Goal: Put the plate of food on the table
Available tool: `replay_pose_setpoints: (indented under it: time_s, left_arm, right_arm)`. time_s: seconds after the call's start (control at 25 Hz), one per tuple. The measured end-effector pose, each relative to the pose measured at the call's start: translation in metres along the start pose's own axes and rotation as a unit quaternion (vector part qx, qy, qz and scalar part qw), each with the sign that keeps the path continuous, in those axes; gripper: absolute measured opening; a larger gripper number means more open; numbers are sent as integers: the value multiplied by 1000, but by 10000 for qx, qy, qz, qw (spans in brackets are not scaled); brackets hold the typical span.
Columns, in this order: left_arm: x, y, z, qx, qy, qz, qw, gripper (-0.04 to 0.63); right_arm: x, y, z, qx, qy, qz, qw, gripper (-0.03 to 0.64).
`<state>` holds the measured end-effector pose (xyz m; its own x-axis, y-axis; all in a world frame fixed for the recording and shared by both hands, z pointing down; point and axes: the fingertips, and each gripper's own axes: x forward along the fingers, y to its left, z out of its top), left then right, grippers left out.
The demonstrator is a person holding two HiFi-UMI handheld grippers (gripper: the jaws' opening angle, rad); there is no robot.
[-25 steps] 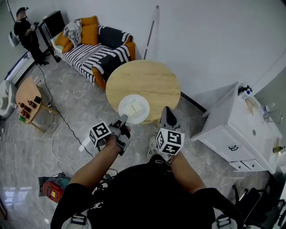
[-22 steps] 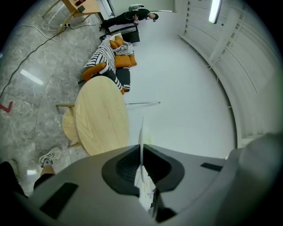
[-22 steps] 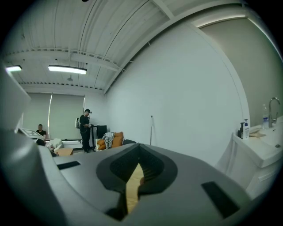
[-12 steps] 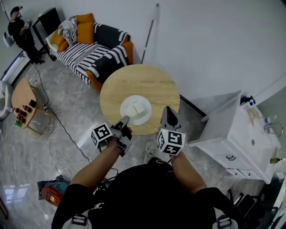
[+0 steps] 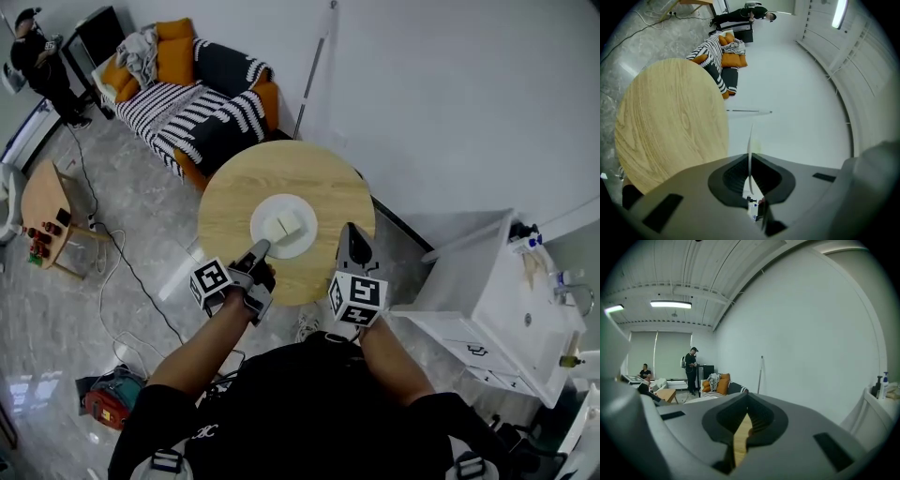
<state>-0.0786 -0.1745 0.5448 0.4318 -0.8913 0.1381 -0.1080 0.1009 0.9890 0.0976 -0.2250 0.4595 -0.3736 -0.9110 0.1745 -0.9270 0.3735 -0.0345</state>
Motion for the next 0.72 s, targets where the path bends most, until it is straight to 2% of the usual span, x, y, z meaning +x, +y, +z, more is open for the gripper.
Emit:
replay_pose_setpoints:
  time_s: [0.52,0.72]
  left_arm:
    - [37,12,27,-33,-414,198,9989,19]
    - [42,18,36,-124,-356,192,9991,20]
  right_arm:
    - [64,-8,7,-230,144,624,9977,8]
    - [75,-4,3,-208,191,594,9978,8]
